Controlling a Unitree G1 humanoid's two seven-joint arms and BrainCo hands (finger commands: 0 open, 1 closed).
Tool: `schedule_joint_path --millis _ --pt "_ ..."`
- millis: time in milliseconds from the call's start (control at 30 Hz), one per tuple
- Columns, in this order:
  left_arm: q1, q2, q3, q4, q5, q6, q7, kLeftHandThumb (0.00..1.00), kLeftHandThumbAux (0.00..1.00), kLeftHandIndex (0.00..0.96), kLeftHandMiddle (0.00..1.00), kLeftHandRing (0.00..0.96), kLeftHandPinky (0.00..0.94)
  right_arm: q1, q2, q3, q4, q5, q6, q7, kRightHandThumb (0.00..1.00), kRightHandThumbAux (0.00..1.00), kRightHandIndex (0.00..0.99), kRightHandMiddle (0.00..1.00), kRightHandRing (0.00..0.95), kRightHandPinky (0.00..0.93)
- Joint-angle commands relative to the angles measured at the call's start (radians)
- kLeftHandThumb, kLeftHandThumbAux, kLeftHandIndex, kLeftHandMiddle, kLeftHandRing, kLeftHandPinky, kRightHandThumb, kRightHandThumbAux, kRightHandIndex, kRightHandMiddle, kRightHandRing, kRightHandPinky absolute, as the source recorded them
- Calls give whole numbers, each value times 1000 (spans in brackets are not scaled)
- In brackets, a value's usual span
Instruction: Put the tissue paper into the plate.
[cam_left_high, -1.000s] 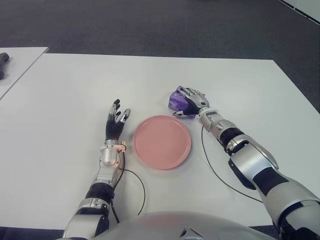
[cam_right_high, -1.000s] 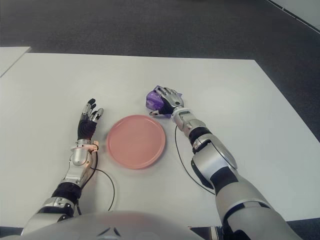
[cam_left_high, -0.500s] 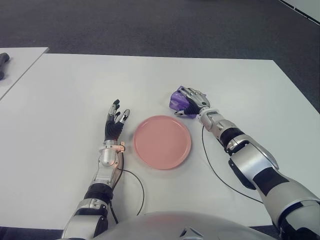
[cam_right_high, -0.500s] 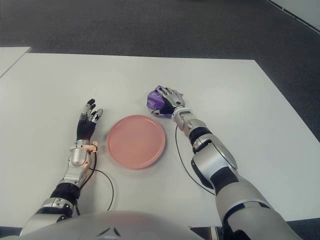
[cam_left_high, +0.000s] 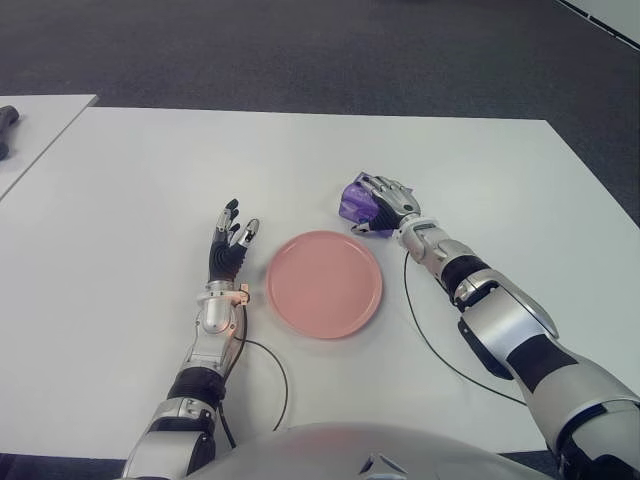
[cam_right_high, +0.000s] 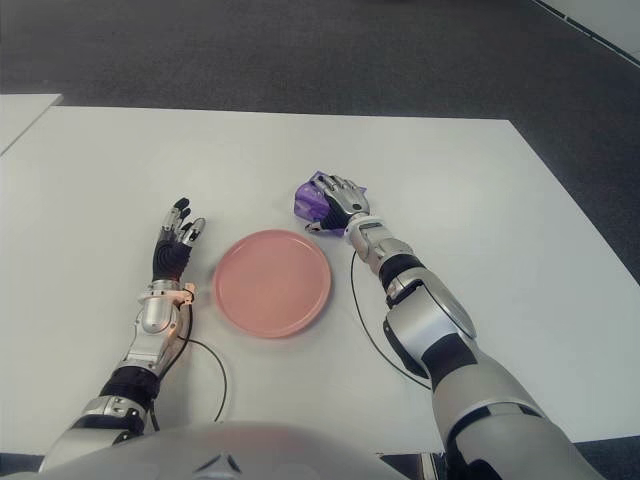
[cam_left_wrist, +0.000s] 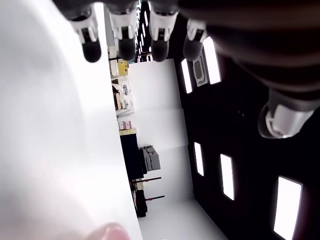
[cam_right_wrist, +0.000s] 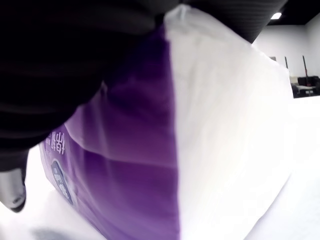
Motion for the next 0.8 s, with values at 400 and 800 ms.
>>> schedule_joint_path --millis 400,800 --pt "43 1 -4 21 17 3 2 0 410 0 0 0 0 96 -13 36 48 -29 23 51 0 611 0 0 0 0" --pt "49 -7 -4 12 12 0 0 0 412 0 0 0 0 101 -19 41 48 -28 17 49 3 619 0 0 0 0"
